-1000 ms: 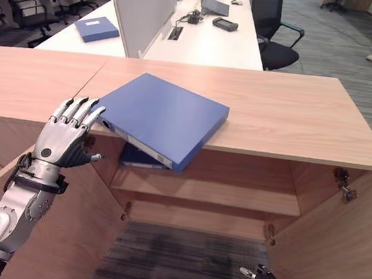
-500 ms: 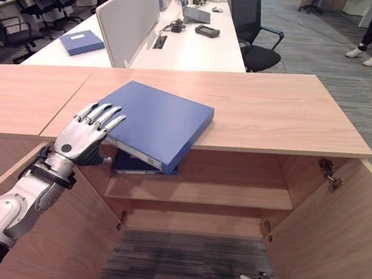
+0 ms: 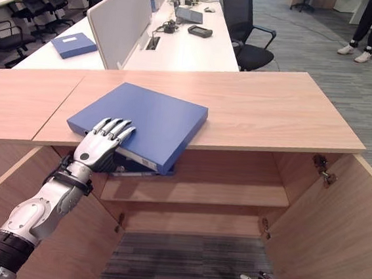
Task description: Put the empty folder in the office cabinet
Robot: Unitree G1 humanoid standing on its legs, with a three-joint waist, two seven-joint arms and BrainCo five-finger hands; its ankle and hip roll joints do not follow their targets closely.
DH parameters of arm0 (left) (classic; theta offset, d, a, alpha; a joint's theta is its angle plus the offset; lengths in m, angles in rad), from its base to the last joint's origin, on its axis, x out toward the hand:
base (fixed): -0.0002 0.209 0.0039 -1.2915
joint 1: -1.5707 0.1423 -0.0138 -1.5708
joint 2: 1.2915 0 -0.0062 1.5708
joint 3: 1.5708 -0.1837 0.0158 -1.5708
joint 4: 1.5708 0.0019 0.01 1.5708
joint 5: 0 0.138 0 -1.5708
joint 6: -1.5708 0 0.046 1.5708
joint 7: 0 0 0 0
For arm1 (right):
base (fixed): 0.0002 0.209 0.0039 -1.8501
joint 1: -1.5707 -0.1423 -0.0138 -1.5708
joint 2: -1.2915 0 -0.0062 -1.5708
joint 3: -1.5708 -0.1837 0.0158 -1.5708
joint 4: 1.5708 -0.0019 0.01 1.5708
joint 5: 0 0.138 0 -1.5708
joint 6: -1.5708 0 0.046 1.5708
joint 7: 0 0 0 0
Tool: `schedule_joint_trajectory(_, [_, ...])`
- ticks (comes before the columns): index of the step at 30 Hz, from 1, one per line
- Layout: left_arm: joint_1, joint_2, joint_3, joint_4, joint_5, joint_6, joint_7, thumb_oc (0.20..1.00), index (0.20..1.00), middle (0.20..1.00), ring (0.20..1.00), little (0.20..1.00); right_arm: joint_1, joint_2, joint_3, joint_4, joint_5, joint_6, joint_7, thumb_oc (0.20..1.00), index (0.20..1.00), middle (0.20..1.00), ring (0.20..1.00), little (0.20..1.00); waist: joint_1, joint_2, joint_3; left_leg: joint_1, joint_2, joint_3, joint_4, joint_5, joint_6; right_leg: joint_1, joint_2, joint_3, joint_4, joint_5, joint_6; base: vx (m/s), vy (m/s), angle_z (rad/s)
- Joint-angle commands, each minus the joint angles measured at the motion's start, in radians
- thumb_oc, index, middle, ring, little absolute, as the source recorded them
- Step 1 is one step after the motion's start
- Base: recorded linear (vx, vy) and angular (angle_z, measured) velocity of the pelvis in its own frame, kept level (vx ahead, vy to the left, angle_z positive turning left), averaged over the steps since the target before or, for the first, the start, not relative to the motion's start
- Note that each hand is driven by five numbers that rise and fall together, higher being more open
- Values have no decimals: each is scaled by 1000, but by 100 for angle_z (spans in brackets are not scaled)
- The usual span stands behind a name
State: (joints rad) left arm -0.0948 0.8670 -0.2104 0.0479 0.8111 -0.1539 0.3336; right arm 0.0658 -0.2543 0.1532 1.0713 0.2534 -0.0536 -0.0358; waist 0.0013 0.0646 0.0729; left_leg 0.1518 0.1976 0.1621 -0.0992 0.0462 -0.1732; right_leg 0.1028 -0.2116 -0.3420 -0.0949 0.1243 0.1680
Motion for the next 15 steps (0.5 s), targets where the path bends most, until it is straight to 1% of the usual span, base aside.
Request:
schedule_joint_trajectory(1, [-163, 54, -23, 21, -8, 18, 22, 1000, 1000, 1000, 1000, 1000, -84, 10, -10, 21, -9, -11, -2, 1000, 1000, 1000, 1000, 1000, 2, -11, 55, 30, 1, -44, 12, -74, -13, 69, -3, -6, 9, -108, 56, 0, 0, 0])
schedule_joint_trajectory(15, [-210, 50, -61, 24, -6, 20, 6, 1000, 1000, 1000, 1000, 1000, -88, 12, -8, 27, -13, -5, 0, 1000, 1000, 1000, 1000, 1000, -5, -11, 52, 32, -2, -39, 12, -76, -11, 70, -2, -6, 12, -110, 56, 0, 0, 0])
